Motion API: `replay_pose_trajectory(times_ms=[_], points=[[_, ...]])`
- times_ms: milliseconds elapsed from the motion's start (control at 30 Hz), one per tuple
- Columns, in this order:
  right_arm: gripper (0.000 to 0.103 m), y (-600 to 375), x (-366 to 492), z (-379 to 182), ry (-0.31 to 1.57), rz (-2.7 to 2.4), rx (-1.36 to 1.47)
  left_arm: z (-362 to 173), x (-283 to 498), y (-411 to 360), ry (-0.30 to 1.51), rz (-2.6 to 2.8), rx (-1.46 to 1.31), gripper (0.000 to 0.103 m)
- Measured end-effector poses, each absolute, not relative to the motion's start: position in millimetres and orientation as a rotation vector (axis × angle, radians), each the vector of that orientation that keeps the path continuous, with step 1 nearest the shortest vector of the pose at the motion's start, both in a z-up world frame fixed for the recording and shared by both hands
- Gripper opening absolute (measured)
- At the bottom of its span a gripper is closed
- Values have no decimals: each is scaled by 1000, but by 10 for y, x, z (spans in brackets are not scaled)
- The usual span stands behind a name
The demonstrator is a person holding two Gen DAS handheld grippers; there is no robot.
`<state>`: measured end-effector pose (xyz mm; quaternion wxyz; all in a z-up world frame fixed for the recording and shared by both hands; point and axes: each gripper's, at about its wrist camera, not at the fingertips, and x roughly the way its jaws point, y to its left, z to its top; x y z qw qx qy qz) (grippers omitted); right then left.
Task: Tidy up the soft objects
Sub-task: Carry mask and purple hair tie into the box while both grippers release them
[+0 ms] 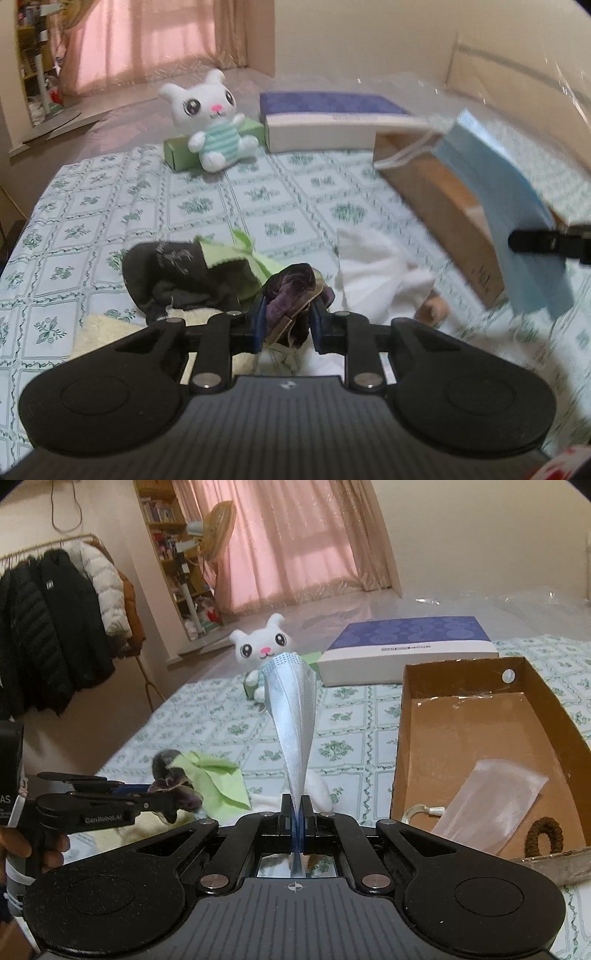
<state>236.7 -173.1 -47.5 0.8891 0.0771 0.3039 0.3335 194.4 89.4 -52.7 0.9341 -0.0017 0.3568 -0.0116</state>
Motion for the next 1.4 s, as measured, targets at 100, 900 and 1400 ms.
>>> replay_pose_trajectory(times_ms=[100, 900, 1400], points=[[2, -1839, 2400, -399, 633, 708, 221, -338, 1932, 888, 693, -33, -44, 22], [2, -2913, 3619, -219, 559, 480, 240, -57, 3442, -809, 696, -275, -216, 22], [3, -2826, 4041, -793, 677, 238, -80, -671, 4254, -1182, 875, -213, -224, 27]])
